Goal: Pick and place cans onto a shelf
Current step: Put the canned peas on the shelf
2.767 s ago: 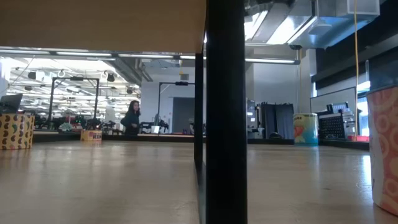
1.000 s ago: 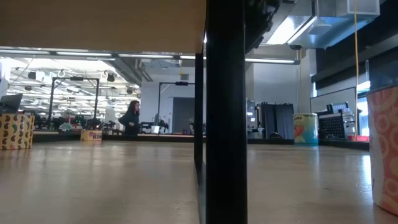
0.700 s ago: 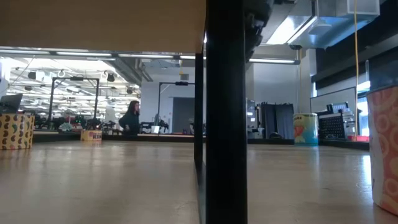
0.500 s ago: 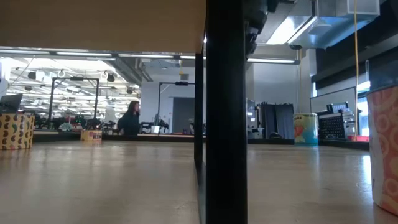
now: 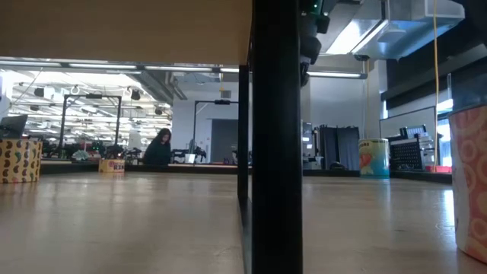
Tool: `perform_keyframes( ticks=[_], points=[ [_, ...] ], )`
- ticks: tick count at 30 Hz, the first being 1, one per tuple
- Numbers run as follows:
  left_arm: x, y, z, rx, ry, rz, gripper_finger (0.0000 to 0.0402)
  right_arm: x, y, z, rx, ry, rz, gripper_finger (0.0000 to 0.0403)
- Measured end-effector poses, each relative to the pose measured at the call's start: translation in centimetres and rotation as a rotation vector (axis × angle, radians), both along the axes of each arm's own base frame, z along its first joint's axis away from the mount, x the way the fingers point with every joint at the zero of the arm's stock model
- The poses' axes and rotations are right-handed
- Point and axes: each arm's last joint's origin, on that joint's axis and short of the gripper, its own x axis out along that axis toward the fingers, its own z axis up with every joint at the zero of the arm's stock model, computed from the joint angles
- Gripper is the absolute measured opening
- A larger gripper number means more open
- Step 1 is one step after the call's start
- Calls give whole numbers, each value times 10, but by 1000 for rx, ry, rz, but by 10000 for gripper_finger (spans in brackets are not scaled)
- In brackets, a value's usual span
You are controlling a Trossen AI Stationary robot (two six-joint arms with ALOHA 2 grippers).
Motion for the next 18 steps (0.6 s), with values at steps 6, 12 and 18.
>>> perform_keyframes(
  ticks=[6,12,18],
  points=[
    [1,2,0,-16,7,7,0,1,0,-4,-9,10,2,72],
    [1,4,-1,-26,11,13,0,1,-1,-4,-34,11,-3,72],
    [1,4,-1,-26,11,13,0,1,-2,-4,-50,9,15,72]
  ],
)
